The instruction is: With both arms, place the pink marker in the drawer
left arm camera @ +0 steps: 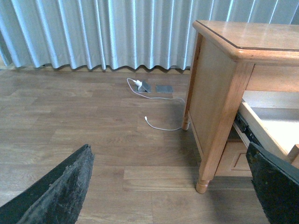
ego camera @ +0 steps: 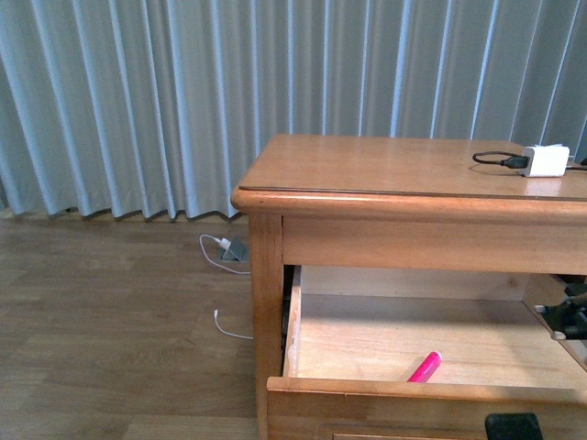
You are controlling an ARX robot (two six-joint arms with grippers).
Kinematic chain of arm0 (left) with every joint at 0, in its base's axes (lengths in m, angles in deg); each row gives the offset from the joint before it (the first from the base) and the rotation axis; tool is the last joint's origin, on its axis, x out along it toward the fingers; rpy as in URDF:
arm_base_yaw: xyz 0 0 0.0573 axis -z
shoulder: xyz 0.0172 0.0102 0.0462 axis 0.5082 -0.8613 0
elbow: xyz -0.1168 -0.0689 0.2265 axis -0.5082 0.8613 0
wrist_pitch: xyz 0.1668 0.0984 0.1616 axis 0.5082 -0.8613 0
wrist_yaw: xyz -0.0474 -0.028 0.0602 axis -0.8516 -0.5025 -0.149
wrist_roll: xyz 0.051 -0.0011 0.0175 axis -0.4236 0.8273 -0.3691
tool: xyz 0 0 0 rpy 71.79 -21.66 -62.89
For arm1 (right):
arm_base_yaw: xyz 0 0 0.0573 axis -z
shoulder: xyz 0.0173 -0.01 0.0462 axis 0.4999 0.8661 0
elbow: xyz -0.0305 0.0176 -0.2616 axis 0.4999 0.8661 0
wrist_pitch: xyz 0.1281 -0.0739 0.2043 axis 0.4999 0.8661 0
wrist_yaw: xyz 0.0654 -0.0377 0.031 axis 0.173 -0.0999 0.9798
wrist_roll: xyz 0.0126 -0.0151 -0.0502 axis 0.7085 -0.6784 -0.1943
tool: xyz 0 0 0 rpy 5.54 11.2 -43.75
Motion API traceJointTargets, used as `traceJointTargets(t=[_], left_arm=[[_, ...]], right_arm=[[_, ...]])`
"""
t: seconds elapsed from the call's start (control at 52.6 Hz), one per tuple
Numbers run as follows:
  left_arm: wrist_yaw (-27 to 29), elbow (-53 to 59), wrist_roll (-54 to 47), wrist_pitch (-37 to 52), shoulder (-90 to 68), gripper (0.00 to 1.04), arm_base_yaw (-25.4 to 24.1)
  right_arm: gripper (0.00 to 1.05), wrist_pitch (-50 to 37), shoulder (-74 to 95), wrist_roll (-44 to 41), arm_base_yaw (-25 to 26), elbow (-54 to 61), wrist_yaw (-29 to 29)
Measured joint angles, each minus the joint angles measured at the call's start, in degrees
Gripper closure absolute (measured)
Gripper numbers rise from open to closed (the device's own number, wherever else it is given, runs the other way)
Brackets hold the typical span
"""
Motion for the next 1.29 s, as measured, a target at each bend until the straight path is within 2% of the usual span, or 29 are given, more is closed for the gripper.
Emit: traceJointTargets(t=[0.19,0.608,1.065,1.293], left_arm=[[0.0,0.0,0.0,0.0,0.0,0.06,0.0],[0.0,0.0,0.0,0.0,0.0,0.06,0.0],[0.0,0.0,0.0,0.0,0.02,0.06,0.0],[0.0,0.0,0.0,0.0,0.02,0.06,0.0]], right_arm=[[0.08,-5.68,7.72,0.61,1.07,-4.15,0.11],[0.08,-24.9,23.43,-1.7,4.39,-14.08,1.31],[0.08,-34.14,34.29,-2.1,6.19,-24.33,0.94],[0.08,-37.68,36.06,-2.51,6.38,-24.61,0.79]])
